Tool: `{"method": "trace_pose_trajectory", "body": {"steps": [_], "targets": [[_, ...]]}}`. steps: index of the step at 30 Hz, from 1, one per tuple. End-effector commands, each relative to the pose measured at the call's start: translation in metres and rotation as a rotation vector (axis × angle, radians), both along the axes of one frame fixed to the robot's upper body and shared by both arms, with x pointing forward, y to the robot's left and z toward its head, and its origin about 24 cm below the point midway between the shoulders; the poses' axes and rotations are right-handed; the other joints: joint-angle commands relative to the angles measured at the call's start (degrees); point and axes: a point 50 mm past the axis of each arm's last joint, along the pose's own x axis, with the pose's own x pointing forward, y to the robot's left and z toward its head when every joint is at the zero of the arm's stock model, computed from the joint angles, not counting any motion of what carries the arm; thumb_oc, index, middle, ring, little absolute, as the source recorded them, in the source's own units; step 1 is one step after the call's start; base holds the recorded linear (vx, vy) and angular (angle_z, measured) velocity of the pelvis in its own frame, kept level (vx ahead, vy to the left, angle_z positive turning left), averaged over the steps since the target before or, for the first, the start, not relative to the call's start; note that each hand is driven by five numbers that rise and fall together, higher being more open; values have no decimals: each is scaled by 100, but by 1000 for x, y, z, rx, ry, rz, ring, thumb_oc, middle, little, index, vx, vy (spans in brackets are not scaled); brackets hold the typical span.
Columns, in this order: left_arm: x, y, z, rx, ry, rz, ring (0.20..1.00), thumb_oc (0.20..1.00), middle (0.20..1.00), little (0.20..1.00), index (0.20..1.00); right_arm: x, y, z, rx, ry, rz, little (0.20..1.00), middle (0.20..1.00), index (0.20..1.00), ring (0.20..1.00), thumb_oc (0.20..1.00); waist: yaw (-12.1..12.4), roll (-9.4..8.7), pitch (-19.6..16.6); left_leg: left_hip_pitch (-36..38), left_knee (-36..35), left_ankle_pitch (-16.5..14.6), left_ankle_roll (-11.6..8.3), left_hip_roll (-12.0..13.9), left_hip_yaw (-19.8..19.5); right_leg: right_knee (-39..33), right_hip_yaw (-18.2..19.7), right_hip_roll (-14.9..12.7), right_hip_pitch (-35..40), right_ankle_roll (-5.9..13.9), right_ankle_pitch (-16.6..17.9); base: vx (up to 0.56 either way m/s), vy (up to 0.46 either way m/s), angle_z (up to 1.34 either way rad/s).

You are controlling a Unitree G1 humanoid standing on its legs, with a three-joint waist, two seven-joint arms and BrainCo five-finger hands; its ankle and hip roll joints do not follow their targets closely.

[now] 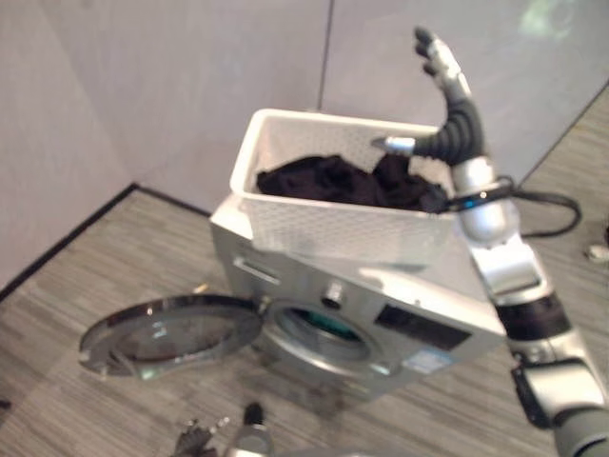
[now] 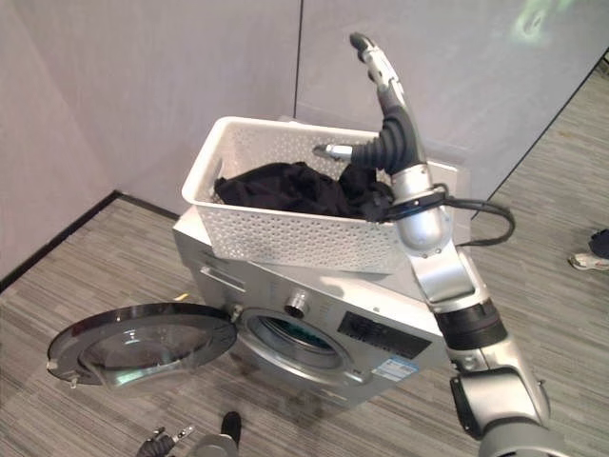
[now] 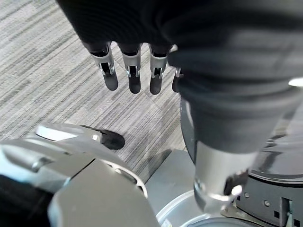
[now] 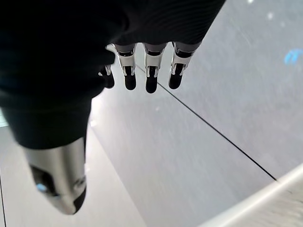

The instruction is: Grab the laundry basket,head to the washer,open it,put in the laundry and shut it.

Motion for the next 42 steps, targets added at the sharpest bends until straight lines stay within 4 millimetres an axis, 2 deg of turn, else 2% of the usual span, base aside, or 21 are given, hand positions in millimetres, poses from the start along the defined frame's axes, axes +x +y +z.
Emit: {"method": "trace_pose_trajectory", "body": {"steps": [1,6,13,14,15,16,17,20,21,26,28,35,42], "targets": [[-19,-49,-12,-127,74,-66,1000,1000,1000,1000,1000,0,-12,19,-60,5,-6,1000,1000,1000,1000,1000,-72,134,-316,86,67,-230,-314,396,184,-14,269,120,335,-113,-221,0,0,0],[-32,-50,-14,-140,101,-29,1000,1000,1000,1000,1000,10,-28,28,-227,93,-58,1000,1000,1000,1000,1000,-65,-11,-460,14,67,-267,-306,401,186,-14,367,116,217,-90,-133,2,18,-9],[-36,-46,-14,-137,100,3,1000,1000,1000,1000,1000,20,-28,44,-279,132,-58,1000,1000,1000,1000,1000,-28,-148,-560,30,67,-316,-309,400,254,-14,462,121,146,-63,-54,15,20,-12],[-34,-42,-13,-126,91,6,1000,1000,1000,1000,1000,26,-23,48,-309,142,-62,1000,1000,1000,1000,1000,16,-211,-585,27,67,-323,-314,394,269,-14,466,131,136,-61,-28,14,13,-15],[-34,-43,-13,-128,90,8,1000,1000,1000,1000,1000,26,-22,48,-311,142,-61,1000,1000,1000,1000,1000,8,-197,-583,27,67,-324,-313,395,269,-14,467,132,136,-61,-27,35,36,-16],[-31,-39,-12,-115,81,12,1000,1000,1000,1000,1000,36,-3,56,-353,132,-42,1000,1000,1000,1000,1000,52,-285,-610,24,67,-336,-317,389,296,-14,487,136,117,-55,22,21,23,-9],[-31,-40,-12,-117,80,13,1000,1000,1000,1000,1000,36,-3,57,-355,132,-41,1000,1000,1000,1000,1000,46,-276,-607,24,67,-336,-317,389,296,-14,487,136,117,-54,23,36,32,-10],[-27,-37,-11,-108,65,33,1000,1000,1000,1000,1000,44,18,59,-366,132,-4,1000,1000,1000,1000,1000,101,-350,-620,7,67,-339,-323,387,288,-14,472,151,113,-50,30,36,19,-1],[-26,-35,-11,-104,54,49,1000,1000,1000,1000,1000,49,26,58,-383,142,-2,1000,1000,1000,1000,1000,153,-407,-620,-22,67,-337,-329,385,273,-14,453,168,110,-49,28,49,26,4],[-25,-31,-10,-96,48,75,1000,1000,1000,1000,1000,59,37,53,-396,172,-12,1000,1000,1000,1000,1000,242,-518,-550,-84,67,-315,-339,404,242,-14,432,210,100,-59,19,19,2,8],[-29,-29,-10,-89,59,87,1000,1000,1000,1000,1000,64,43,42,-406,205,-6,1000,1000,1000,1000,1000,302,-585,-480,-130,67,-297,-345,417,216,-14,422,242,89,-54,24,8,-7,6],[-37,-24,-11,-81,86,106,1000,1000,1000,1000,1000,71,44,25,-467,272,-28,1000,1000,1000,1000,1000,362,-634,-297,-185,67,-283,-346,416,146,-14,402,284,74,-67,31,1,-1,4],[-36,-23,-11,-82,76,128,1000,1000,1000,1000,1000,72,45,9,-493,325,-17,1000,1000,1000,1000,1000,389,-654,-223,-206,67,-281,-338,418,132,-14,402,289,59,-70,47,0,0,0]]}}
